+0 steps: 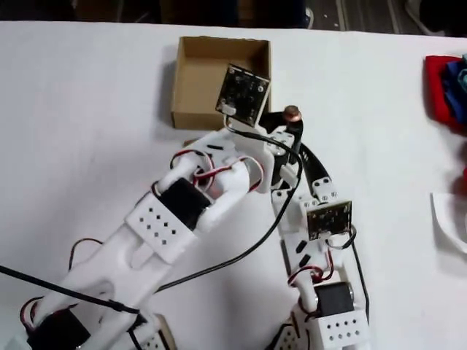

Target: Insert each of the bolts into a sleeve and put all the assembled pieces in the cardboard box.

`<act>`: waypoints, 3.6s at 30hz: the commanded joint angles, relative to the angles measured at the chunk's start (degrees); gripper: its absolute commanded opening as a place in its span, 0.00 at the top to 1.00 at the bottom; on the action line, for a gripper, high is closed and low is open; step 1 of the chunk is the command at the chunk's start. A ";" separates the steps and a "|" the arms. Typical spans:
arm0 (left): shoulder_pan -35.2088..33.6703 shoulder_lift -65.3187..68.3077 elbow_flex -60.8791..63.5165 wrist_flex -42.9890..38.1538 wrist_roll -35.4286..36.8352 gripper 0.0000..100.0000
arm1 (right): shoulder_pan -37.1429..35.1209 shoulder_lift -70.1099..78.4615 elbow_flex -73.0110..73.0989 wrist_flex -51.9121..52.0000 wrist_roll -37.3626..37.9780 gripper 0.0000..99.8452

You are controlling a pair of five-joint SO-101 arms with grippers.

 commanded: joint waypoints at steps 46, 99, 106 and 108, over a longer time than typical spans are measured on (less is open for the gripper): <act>-48.09 -14.59 38.73 -1.32 -5.19 0.83 | 4.18 46.20 -50.11 16.66 -10.55 0.98; -49.05 31.21 9.54 16.88 -21.45 0.83 | -2.77 177.89 -185.85 44.44 -14.68 0.98; -49.05 31.21 9.54 16.88 -21.45 0.83 | -2.95 178.15 -184.18 44.35 -14.68 0.98; -49.05 31.21 9.54 16.88 -21.45 0.83 | -3.03 178.15 -184.09 44.35 -14.68 0.98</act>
